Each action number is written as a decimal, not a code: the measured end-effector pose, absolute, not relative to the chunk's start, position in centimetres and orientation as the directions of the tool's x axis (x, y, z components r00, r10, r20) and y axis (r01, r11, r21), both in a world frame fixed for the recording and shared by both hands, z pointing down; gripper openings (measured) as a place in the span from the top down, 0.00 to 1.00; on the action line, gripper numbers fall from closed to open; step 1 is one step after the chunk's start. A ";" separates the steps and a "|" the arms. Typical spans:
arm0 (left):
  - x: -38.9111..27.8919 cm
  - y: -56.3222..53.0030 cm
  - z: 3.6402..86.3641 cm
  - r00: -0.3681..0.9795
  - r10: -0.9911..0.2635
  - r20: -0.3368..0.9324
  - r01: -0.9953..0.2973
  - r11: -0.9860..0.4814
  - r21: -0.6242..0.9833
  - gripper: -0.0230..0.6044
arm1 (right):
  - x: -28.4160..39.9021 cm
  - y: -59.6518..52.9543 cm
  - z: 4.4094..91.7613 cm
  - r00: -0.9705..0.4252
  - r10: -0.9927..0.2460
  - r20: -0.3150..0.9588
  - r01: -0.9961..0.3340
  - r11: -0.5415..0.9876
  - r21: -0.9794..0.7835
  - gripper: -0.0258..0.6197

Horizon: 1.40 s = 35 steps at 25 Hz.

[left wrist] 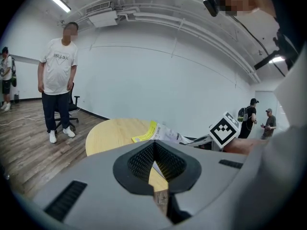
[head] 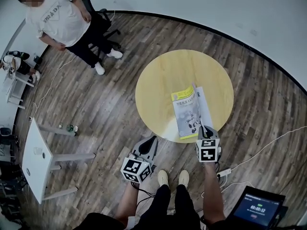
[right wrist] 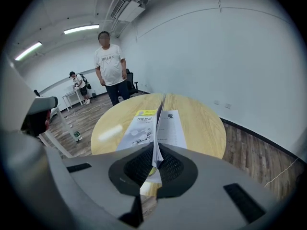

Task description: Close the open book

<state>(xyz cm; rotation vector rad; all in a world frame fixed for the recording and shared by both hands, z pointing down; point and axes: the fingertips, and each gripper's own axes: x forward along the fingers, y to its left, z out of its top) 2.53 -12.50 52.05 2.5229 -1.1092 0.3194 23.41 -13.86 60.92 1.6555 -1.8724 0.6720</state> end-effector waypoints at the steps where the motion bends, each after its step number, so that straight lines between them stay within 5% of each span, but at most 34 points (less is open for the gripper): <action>1: 2.8 -12.8 52.4 0.664 -0.660 0.351 -0.745 -0.623 0.238 0.97 | 23.6 -13.9 61.3 -0.099 -0.718 0.689 -0.993 0.116 -0.022 0.94; 26: 6.4 -14.5 56.4 0.682 -0.619 0.390 -0.724 -0.646 0.242 0.97 | 26.3 -13.7 64.5 -0.185 -0.746 0.639 -0.974 0.051 -0.221 0.93; 35: 6.1 -14.3 56.2 0.678 -0.621 0.392 -0.727 -0.644 0.238 0.97 | 26.8 -13.6 64.8 -0.149 -0.727 0.671 -0.987 0.062 -0.151 0.86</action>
